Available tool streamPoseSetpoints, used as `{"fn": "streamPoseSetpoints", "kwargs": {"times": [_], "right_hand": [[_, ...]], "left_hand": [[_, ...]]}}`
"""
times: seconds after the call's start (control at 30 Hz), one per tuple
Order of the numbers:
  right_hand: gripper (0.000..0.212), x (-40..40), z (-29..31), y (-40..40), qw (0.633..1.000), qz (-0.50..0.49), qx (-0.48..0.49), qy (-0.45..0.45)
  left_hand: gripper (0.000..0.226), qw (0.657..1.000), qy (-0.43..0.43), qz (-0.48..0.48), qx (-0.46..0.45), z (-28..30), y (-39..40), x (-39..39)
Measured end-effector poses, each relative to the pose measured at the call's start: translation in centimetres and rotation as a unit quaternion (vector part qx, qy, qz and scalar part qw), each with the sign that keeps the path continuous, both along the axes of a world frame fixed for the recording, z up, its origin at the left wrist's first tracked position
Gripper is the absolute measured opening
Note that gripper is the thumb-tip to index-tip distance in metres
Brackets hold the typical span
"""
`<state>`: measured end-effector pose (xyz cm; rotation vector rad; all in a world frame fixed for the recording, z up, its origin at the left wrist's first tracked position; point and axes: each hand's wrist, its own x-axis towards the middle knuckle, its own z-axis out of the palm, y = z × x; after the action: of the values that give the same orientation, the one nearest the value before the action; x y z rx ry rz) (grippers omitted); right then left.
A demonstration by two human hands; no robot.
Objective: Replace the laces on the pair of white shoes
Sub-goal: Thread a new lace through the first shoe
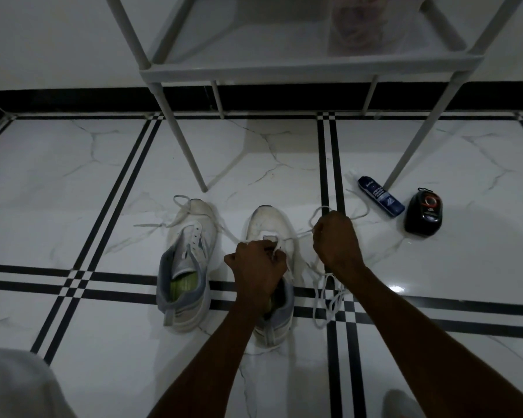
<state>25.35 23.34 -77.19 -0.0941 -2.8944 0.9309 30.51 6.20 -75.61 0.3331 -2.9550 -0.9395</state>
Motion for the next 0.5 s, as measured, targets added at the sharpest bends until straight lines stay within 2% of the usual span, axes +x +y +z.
{"fn": "streamPoseSetpoints", "kwargs": {"times": [0.13, 0.27, 0.33, 0.43, 0.5], "right_hand": [[0.014, -0.5, -0.6, 1.0, 0.999, -0.038, -0.009, -0.034], [0.013, -0.6, -1.0, 1.6, 0.997, -0.015, 0.021, -0.074], [0.028, -0.3, -0.6, 1.3, 0.997, 0.005, -0.032, -0.065], [0.029, -0.2, 0.5, -0.4, 0.989, 0.099, -0.096, -0.046], [0.026, -0.4, 0.9, -1.7, 0.983, 0.15, -0.091, -0.062]], "left_hand": [[0.021, 1.0, -0.008, 0.002, 0.008, -0.4, -0.2, -0.1], [0.019, 0.999, 0.016, -0.02, 0.025, -0.2, -0.2, -0.1], [0.02, 0.995, 0.056, -0.025, 0.082, -0.1, -0.3, -0.1], [0.022, 0.978, 0.092, 0.041, 0.181, 0.8, -0.2, -0.2], [0.016, 0.965, 0.083, 0.143, 0.204, 1.1, -0.7, -0.9]]}}
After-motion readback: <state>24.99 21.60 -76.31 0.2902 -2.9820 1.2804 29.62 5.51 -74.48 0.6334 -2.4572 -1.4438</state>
